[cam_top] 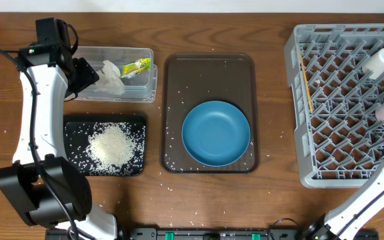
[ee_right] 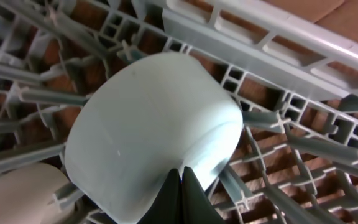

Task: Sort waste into correct bins and load items into the dishwasher rack
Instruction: 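Lower the light-blue cup upside down into the rack beside the white cup, then release the light-blue cup and raise the right gripper from the rack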

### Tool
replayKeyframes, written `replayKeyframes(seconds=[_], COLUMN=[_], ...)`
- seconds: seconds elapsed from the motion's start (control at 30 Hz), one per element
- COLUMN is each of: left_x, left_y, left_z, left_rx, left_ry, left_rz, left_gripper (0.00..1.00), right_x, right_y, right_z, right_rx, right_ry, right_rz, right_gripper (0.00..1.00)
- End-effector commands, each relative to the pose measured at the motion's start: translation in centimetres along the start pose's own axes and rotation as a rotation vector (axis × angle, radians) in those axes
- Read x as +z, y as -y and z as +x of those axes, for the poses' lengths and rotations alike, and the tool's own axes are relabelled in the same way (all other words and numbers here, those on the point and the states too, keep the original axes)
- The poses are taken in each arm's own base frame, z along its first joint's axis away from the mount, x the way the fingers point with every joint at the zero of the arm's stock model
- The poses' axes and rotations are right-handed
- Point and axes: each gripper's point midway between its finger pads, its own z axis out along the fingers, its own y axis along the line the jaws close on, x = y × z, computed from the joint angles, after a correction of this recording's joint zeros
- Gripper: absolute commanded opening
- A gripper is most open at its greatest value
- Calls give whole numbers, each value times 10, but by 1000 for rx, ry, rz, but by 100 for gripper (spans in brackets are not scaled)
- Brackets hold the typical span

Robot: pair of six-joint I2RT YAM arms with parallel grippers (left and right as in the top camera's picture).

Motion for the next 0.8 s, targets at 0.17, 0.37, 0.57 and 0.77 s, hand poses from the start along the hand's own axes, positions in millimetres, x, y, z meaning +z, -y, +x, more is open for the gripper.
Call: replayKeyframes(seconds=[0.17,0.37,0.57,0.77], left_x=[-7,-7,-7,-7], left_y=[-3,-3,-3,-3], left_z=[0,0,0,0], left_rx=[-14,-14,-14,-14], left_ry=[11,11,11,11], left_rz=[3,3,3,4], left_gripper=[92,92,92,92], right_x=[4,17,32,-16], right_y=[-25,-45,-49,-55], right_z=[-4,8,20,-9], right_rx=[31,11,-15,-46], right_ry=[6,-27,-56,42], right_rz=[-123,-170,-164,-225], right_gripper=[1,1,1,1])
